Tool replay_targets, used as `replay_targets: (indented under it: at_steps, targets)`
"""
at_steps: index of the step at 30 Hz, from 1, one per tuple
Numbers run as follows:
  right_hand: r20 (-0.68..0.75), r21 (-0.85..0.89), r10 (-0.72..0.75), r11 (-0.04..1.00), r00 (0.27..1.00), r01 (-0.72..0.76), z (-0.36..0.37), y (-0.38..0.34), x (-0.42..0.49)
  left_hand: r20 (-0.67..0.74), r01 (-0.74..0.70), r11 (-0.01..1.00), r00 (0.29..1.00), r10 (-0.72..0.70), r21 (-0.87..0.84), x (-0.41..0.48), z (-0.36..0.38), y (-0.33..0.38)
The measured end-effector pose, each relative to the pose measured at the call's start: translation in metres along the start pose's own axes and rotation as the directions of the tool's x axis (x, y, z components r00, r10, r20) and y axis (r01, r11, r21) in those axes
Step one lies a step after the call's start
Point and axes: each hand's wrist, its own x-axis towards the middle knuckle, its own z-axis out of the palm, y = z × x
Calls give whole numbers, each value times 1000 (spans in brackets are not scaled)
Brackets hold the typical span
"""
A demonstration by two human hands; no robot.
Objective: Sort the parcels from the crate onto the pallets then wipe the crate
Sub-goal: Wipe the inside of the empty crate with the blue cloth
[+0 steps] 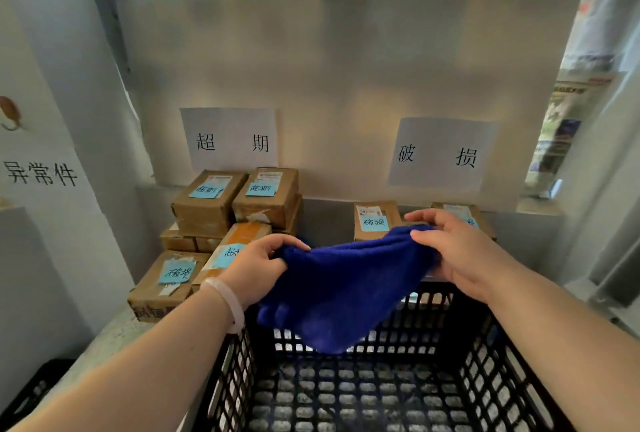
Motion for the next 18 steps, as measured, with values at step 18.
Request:
replay_targets:
  at_steps: [18]
  targets:
    - [-247,110,18,994,969,9,40,-26,5,476,329,931,851,-221,-156,-11,-13,-16]
